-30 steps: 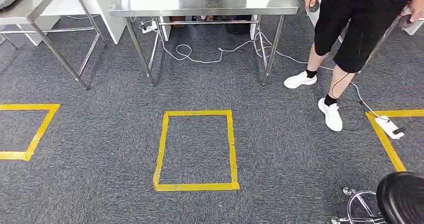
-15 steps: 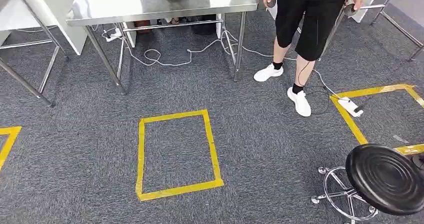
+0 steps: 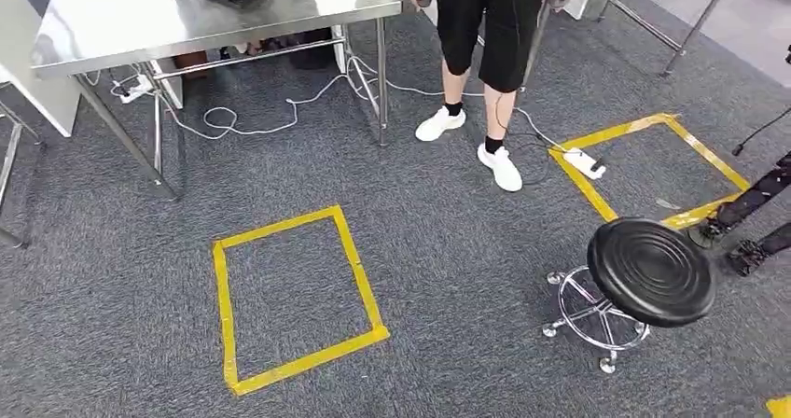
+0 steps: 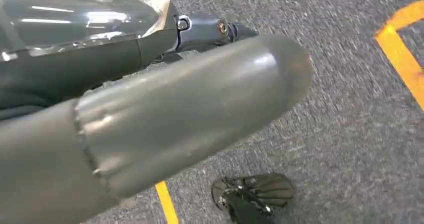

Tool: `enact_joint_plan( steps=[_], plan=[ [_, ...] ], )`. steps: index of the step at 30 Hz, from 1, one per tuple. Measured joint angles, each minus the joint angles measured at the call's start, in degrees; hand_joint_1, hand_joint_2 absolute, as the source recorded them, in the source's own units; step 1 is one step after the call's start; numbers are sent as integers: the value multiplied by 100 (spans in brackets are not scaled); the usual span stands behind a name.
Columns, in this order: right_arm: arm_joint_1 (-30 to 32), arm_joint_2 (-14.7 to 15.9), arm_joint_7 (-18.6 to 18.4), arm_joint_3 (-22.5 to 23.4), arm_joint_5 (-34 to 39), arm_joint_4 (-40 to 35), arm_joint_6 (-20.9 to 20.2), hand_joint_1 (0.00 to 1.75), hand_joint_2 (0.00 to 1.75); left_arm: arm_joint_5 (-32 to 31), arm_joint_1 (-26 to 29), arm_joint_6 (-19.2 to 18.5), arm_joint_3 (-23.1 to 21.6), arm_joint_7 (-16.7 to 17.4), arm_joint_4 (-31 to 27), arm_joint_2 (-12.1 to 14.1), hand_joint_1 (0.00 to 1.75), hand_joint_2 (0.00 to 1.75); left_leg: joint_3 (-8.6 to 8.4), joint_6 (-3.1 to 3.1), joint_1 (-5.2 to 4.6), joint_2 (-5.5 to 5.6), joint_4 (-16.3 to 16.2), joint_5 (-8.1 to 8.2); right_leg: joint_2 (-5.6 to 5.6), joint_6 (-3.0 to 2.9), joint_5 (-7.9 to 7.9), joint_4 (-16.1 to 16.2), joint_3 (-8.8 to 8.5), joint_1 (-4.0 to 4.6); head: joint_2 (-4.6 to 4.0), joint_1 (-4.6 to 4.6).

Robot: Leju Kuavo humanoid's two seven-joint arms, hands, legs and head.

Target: Take the parts from the cabinet and place them on the table.

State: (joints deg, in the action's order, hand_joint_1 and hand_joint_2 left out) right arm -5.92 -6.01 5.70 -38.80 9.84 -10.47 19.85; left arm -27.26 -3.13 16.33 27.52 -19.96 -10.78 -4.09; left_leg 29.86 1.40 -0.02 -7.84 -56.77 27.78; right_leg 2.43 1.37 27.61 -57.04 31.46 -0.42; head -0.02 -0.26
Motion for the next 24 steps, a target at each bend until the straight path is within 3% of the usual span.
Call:
enact_joint_plan(
  steps=[1, 2, 3, 4, 5, 6, 7, 8, 9, 10, 11, 12, 14, 15, 16, 17, 18, 20, 21, 22, 23, 24],
  plan=[
    [2, -4, -7, 0, 0, 0, -2, 0, 0, 2, -3, 2, 2, 0, 0, 0, 0, 0, 15, -40, 19, -10, -28, 38, -71, -72, -50, 46, -55, -132, 0, 0],
    [1, -7, -18, 0, -4, 0, -11, 0, 0, 2, -3, 4, 2, 7, 0, 0, 0, 0, 61, -96, 58, 309, -191, 197, -133, -93, -65, 49, -53, -130, 0, -13],
    [-13, -7, -46, 0, -13, 0, -20, 0, 0, 2, 7, 9, 2, 7, 0, -11, 0, 0, 197, -111, 84, 545, -530, 469, -180, -139, -86, 48, -27, -134, 0, -26],
    [-23, -11, -66, 0, -26, 0, -31, 0, 0, 9, 26, 30, 9, 33, 0, -11, 0, 0, 376, -134, 104, 665, -974, 732, -248, -173, -114, 47, -9, -130, 0, -22],
    [-25, -15, -79, -2, -39, 0, -35, 0, 0, 11, 43, 44, 11, 59, 0, -11, 0, 0, 548, -158, 112, 734, -1386, 923, -323, -169, -119, 42, 9, -124, 0, -22],
    [-18, -15, -118, -2, -42, 0, -37, 0, 0, 9, 52, 46, 13, 74, 2, -11, 0, 0, 661, -179, 121, 759, -1663, 998, -396, -163, -128, 35, 18, -123, 0, -24],
    [2, -7, -162, 0, -42, 2, -42, 0, 0, 7, 51, 44, 13, 92, 2, -11, 0, 0, 664, -193, 139, 771, -1684, 924, -473, -162, -142, 34, 18, -127, 0, -22],
    [13, 0, -195, 0, -39, 2, -42, 0, 0, -4, 49, 33, 11, 96, 2, -13, 0, 0, 565, -202, 164, 773, -1471, 741, -543, -155, -147, 30, 18, -135, 0, -24],
    [19, 2, -214, 0, -28, 4, -42, 0, 0, -33, 48, 9, 11, 96, 0, -11, 0, 0, 355, -215, 197, 804, -1046, 468, -631, -142, -154, 18, 17, -147, 0, -20],
    [17, 2, -238, 0, -17, 4, -40, 0, 0, -48, 48, -13, 11, 98, 2, -11, 0, 0, 119, -232, 239, 912, -560, 216, -707, -133, -156, 1, 20, -159, 0, -26],
    [14, 7, -251, 0, -2, 4, -40, 0, 0, -72, 51, -28, 11, 98, 2, -13, 0, 0, -46, -246, 293, 1223, -188, 124, -775, -111, -165, -15, 45, -158, 0, -28],
    [-2, 13, -260, 0, 7, 7, -35, 0, 0, -107, 57, -66, 9, 98, 11, -15, 0, 0, -87, -249, 280, 1448, -85, 195, -836, -34, -167, -49, 95, -94, 0, -35],
    [14, 31, -289, 0, 11, 7, -26, 0, 0, -140, 35, -79, 2, 98, 9, -13, 0, 0, -49, -183, 220, 1291, -105, 202, -975, 81, -243, -2, 179, -131, 0, -22],
    [39, 39, -302, 0, 22, 9, -22, 0, 0, -162, 36, -83, -2, 98, 9, -13, 0, 0, -48, -123, 186, 1223, -98, 178, -1046, 143, -284, 33, 191, -160, 0, -28],
    [69, 44, -306, 0, 24, 13, -20, 0, 0, -171, 32, -85, -4, 96, 9, -15, 0, 0, -56, -47, 191, 1142, -45, 122, -1061, 186, -304, 45, 278, -118, 0, -26],
    [79, 48, -317, 0, 26, 17, -18, 0, 0, -184, 15, -92, -4, 94, 7, -22, 0, 0, -50, 15, 198, 1035, -8, 76, -699, 160, -230, -103, 305, -134, 0, -22],
    [74, 53, -336, 0, 31, 20, -15, 0, 0, -203, 26, -100, -4, 90, 7, -26, 0, 0, -28, 72, 176, 953, -7, 72, -430, 98, -34, -404, 466, -96, 0, 4],
    [45, 52, -372, 2, 46, 20, -5, 0, 0, -221, 54, -109, -4, 87, 7, -20, 0, 0, -9, 105, 127, 726, -7, 65, -331, 8, 386, -1317, 885, -106, 0, 35],
    [53, 52, -385, 2, 57, 20, -2, 0, 0, -229, 54, -118, -4, 87, 7, -11, 0, 0, 11, 114, 109, 622, -10, 61, -318, 12, 517, -1715, 1051, -105, 0, 44],
    [71, 55, -407, 4, 59, 20, -2, 0, 0, -236, 50, -125, -7, 87, 7, -9, 0, 0, 16, 120, 90, 534, -10, 56, -311, 45, 525, -1832, 1064, -105, 0, 42],
    [97, 59, -426, 4, 66, 24, -2, 0, 0, -243, 42, -131, -7, 85, 7, -9, 0, 0, 21, 120, 78, 459, -11, 56, -302, 82, 459, -1671, 930, -102, 0, 46],
    [117, 68, -442, 7, 68, 24, -2, 0, 0, -251, 35, -135, -7, 81, 7, -9, 0, 0, 13, 119, 69, 386, -11, 56, -268, 125, 318, -1254, 648, -89, 0, 53]
  ],
)
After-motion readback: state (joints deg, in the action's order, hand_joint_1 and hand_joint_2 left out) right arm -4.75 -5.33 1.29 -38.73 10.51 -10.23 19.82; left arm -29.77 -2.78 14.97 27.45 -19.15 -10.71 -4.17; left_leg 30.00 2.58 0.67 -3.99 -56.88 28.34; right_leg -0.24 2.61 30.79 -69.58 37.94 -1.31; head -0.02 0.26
